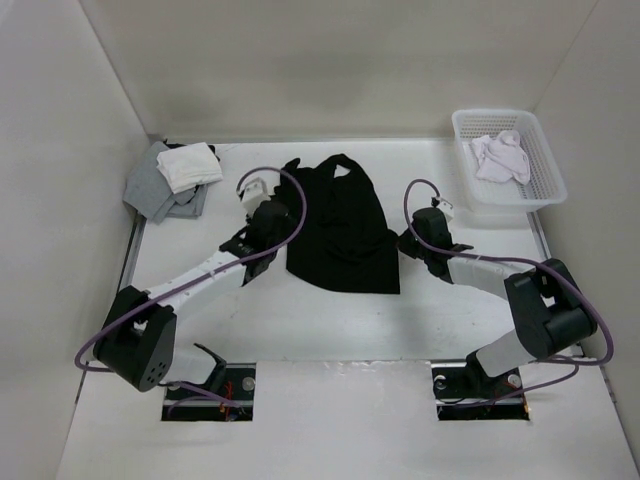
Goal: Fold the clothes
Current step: Flatten the tank top out
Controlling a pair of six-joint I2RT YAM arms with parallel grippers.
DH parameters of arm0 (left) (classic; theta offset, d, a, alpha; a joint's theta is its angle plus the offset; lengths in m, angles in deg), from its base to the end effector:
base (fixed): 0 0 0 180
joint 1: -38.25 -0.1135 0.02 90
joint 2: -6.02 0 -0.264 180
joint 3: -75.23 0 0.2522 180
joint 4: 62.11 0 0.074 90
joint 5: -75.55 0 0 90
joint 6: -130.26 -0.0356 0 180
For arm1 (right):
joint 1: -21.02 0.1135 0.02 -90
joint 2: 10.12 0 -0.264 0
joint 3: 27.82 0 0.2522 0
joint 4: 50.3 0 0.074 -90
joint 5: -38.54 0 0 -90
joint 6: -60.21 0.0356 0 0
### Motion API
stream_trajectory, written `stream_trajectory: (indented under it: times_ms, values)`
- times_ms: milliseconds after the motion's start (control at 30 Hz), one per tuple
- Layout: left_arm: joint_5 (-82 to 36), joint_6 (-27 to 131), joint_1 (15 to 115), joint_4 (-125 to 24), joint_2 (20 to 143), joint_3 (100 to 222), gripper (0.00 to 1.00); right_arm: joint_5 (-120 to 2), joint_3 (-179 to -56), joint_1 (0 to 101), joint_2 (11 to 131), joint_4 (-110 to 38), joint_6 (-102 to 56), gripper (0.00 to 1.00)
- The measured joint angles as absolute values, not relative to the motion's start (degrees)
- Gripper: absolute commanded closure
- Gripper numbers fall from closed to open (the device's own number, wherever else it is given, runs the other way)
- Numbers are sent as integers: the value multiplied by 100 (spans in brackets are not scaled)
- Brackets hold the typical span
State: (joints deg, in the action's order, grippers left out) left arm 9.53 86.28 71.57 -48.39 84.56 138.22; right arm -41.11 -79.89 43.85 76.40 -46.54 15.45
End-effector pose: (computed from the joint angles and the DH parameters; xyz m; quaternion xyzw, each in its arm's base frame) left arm 0.2615 -0.1546 0.2525 -0.1977 0.8272 -0.1777 0.4950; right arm 0.2768 0.1096 0.1669 0.2127 0.8712 0.1762 0.4059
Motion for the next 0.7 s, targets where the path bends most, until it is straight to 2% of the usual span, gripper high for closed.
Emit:
stream_trajectory:
  times_ms: [67, 167, 267, 333, 400, 433, 500, 567, 633, 700]
  values:
    - [1015, 8742, 6980, -4771, 8270, 13107, 71, -4148, -7989, 4387, 7637, -4733, 1542, 100]
    - [929, 8934, 6840, -4677, 8152, 12168, 62, -4192, -7986, 4387, 7635, -4770, 1540, 100]
    - [678, 9035, 7000, -4661, 8152, 11890, 48, -4229, -7949, 4385, 7613, -4777, 1538, 100]
    - [473, 9129, 7155, -4865, 8150, 11730, 49, -4240, -7919, 4385, 7613, -4785, 1540, 100]
    - [326, 9168, 7238, -5131, 8152, 11645, 56, -4253, -7906, 4385, 7613, -4787, 1540, 100]
    - [245, 9186, 7251, -5243, 8192, 11634, 73, -4262, -7906, 4385, 7613, -4798, 1542, 100]
    - [178, 9199, 7256, -5505, 8382, 11643, 94, -4280, -7903, 4385, 7613, -4829, 1545, 100]
    - [136, 9232, 7238, -5726, 8681, 11700, 100, -4295, -7899, 4387, 7613, -4886, 1551, 100]
    - [134, 9249, 7223, -5785, 8756, 11765, 100, -4295, -7881, 4398, 7613, -4975, 1577, 100]
    - [335, 9238, 7295, -5225, 8301, 11846, 100, -4295, -7831, 4422, 7613, -5096, 1632, 100]
